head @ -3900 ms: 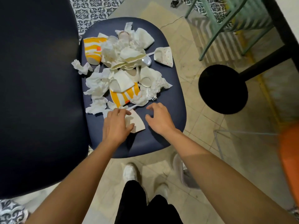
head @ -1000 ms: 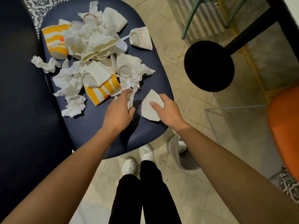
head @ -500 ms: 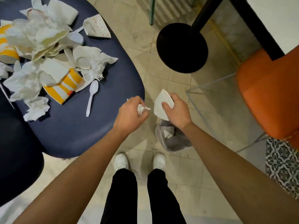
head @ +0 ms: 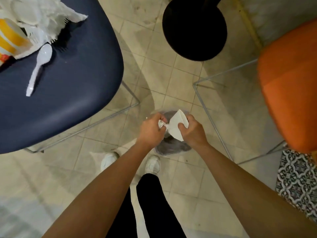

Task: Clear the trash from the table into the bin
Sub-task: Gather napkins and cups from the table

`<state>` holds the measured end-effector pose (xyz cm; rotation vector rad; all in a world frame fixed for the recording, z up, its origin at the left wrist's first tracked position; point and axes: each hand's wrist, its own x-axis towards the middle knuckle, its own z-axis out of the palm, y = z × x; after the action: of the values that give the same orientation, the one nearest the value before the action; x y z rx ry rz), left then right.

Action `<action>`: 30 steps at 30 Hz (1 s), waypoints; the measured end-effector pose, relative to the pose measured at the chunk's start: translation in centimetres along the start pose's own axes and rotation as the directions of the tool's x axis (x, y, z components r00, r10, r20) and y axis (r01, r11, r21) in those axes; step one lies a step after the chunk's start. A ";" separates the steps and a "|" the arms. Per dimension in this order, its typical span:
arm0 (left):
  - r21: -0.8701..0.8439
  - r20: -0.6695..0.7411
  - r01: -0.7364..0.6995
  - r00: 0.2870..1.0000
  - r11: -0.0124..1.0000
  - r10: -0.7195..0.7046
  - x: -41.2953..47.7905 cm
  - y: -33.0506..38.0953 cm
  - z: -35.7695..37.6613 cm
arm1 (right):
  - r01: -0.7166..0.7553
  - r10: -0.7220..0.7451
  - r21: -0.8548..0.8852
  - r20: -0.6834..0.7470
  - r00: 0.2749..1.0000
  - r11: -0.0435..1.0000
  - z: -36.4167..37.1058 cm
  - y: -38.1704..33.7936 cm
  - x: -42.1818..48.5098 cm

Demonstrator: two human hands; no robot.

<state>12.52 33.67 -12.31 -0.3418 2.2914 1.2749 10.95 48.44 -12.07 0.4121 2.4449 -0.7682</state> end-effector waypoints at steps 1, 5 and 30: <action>-0.007 0.003 0.014 1.000 1.000 -0.014 0.5 -0.6 1.1 | -0.010 0.010 -0.007 0.011 1.000 1.000 0.6 0.7 0.5; 0.005 0.026 0.067 0.997 0.998 -0.067 2.5 -2.7 4.7 | -0.040 0.043 -0.040 0.056 0.997 0.998 3.2 3.1 2.3; 0.590 0.393 0.014 0.868 0.807 -0.303 17.6 -14.5 19.6 | 0.030 0.025 -0.213 0.252 0.967 0.977 16.1 15.4 16.7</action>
<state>9.84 42.88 -40.78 -0.0028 2.0284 0.4534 10.52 53.01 -39.54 0.2132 2.2562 -0.5135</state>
